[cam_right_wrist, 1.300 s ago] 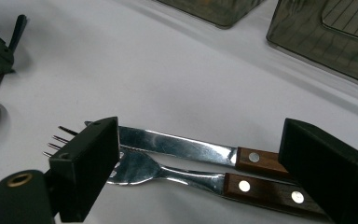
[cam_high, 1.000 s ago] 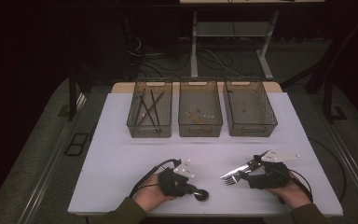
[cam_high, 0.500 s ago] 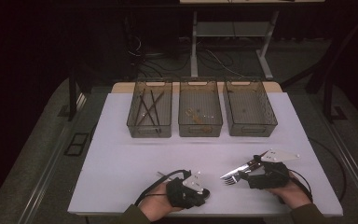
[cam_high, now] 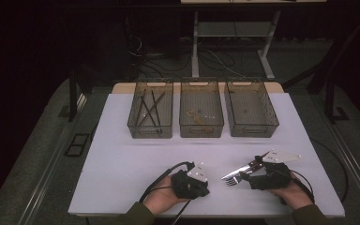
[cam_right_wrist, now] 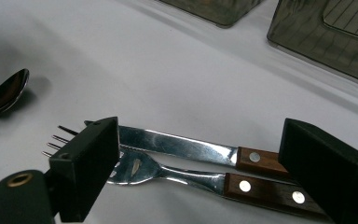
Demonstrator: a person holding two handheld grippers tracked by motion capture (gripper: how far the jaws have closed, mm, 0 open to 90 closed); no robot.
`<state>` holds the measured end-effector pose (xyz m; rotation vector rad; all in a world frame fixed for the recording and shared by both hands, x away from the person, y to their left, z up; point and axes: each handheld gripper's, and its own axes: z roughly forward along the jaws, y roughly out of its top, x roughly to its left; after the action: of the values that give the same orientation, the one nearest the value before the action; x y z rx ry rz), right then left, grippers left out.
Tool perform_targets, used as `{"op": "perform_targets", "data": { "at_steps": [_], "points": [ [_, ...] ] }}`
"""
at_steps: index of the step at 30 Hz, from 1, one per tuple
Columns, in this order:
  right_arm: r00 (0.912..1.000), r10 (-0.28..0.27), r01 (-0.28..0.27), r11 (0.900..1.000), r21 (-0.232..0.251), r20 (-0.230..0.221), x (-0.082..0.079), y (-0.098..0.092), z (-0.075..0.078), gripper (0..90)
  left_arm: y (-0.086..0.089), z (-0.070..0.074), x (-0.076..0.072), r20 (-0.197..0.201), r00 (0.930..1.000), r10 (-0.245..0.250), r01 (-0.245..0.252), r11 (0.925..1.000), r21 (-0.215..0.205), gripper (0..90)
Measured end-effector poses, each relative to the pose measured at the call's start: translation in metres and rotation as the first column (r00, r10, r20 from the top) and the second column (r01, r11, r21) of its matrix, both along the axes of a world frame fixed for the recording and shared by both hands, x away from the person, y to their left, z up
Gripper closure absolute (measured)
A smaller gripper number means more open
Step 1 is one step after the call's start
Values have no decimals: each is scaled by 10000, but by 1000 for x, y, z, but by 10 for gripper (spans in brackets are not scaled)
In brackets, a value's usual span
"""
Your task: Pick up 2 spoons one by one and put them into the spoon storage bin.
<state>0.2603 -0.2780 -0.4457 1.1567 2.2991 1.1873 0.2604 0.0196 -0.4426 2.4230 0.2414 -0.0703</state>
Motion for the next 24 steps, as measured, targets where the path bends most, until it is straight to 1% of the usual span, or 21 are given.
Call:
{"op": "perform_targets", "data": {
  "at_steps": [3,4,5,6,7,9,12,14,15,18,23,24],
  "points": [
    [10000,-22,22,10000,12,-11,0,0,0,123,1,0,-2,-82,10000,31,-32,9999,-132,896],
    [10000,-20,20,10000,4,-12,0,0,0,123,2,0,-3,-150,9999,-22,21,9999,-106,895],
    [10000,-15,15,10000,2,-23,0,0,0,123,3,0,-5,-237,9997,54,-60,9997,-253,885],
    [10000,-17,17,10000,4,-23,0,0,0,123,4,1,-6,-311,9995,-40,33,9997,-233,884],
    [10000,-24,24,10000,18,-11,0,0,0,123,5,2,-10,-398,9992,-7,-7,9994,-337,884],
    [10000,-24,24,10000,16,0,0,-1,0,122,10,3,-16,-486,9988,-96,79,9994,-344,893],
    [10000,-29,29,10000,30,-5,-1,0,0,123,17,4,-24,-312,9995,-44,45,10000,24,896],
    [10000,-31,31,10000,31,-10,-1,0,0,123,22,2,-27,-375,9993,59,-52,9998,190,897],
    [10000,-29,29,10000,38,-7,-1,0,0,123,24,2,-28,-415,9991,123,-116,9998,169,898],
    [10000,-35,35,10000,54,-7,0,0,0,123,28,4,-29,-144,9999,77,-71,9991,419,899],
    [10000,-45,45,10000,47,-12,0,0,1,122,31,6,-27,73,9997,214,-218,9978,631,900],
    [10000,-50,50,10000,53,-10,-1,0,1,123,31,5,-27,65,9992,402,-404,9979,499,900]
  ]
}}
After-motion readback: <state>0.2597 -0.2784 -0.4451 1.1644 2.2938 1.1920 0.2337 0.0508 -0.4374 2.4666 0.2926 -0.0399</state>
